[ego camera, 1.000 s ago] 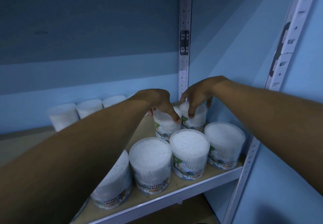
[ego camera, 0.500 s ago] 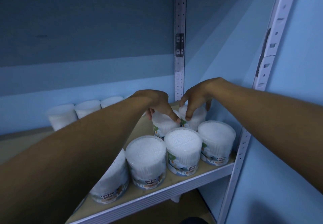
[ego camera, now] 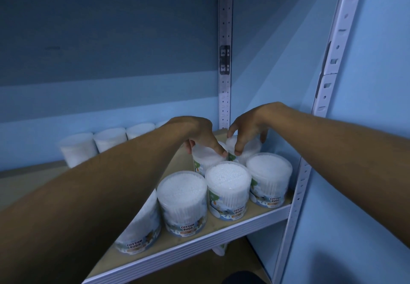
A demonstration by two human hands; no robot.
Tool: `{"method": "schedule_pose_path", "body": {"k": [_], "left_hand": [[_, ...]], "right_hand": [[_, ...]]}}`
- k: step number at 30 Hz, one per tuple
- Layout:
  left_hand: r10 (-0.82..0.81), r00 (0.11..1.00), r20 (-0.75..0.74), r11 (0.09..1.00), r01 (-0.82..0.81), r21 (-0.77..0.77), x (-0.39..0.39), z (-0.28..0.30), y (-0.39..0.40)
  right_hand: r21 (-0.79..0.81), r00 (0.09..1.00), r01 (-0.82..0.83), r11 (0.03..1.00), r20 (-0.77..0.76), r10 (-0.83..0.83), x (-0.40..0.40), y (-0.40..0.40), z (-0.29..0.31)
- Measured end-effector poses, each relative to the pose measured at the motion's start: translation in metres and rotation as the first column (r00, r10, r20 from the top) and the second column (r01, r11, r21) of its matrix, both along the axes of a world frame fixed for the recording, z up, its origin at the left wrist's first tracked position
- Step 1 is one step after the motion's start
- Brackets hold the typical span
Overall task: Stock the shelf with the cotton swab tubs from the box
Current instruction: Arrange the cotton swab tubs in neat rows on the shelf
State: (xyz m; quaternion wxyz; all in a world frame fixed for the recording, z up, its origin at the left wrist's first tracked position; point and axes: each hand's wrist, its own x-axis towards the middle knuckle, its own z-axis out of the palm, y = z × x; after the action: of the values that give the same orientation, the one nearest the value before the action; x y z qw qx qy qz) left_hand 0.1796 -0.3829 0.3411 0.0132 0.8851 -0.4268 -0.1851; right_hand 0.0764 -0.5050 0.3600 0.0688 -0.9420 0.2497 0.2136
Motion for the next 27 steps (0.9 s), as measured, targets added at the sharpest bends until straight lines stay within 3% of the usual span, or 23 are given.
{"method": "schedule_pose_path", "body": {"k": [18, 27], "left_hand": [[0.014, 0.999, -0.045, 1.000, -0.015, -0.023, -0.015, 0.005, 0.015], [0.024, 0.990, 0.140, 0.996, -0.012, -0.089, -0.008, 0.014, 0.039]], "right_hand": [[-0.017, 1.000, 0.011, 1.000, -0.011, -0.011, -0.012, 0.010, 0.004], [-0.098, 0.995, -0.063, 0.993, 0.065, 0.070, 0.000, 0.013, 0.010]]}}
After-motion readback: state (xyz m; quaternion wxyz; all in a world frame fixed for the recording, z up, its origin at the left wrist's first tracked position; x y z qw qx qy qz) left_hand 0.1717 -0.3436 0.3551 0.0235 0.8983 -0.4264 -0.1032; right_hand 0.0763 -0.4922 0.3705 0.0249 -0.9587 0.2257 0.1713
